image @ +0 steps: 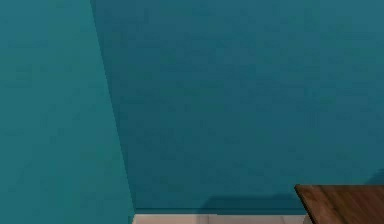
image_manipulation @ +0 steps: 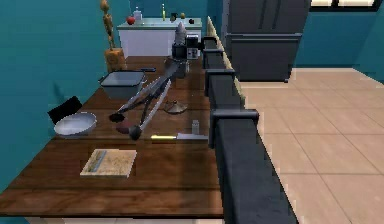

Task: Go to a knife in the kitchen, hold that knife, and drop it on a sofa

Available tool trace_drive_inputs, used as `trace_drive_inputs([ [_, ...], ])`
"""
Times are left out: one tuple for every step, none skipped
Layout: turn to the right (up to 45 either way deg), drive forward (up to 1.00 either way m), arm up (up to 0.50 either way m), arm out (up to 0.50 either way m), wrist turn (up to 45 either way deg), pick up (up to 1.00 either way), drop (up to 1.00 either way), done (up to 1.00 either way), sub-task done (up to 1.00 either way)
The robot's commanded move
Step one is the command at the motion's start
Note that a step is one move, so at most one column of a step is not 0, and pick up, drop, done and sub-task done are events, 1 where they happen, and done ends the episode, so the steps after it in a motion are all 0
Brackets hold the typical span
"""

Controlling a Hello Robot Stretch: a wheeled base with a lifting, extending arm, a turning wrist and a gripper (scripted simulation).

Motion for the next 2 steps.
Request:
trace_drive_inputs([
  [0.0,0.0,0.0,0.0,45.0,0.0,0.0,0.0,0.0],
  [0.0,0.0,0.0,0.0,45.0,0.0,0.0,0.0,0.0],
])
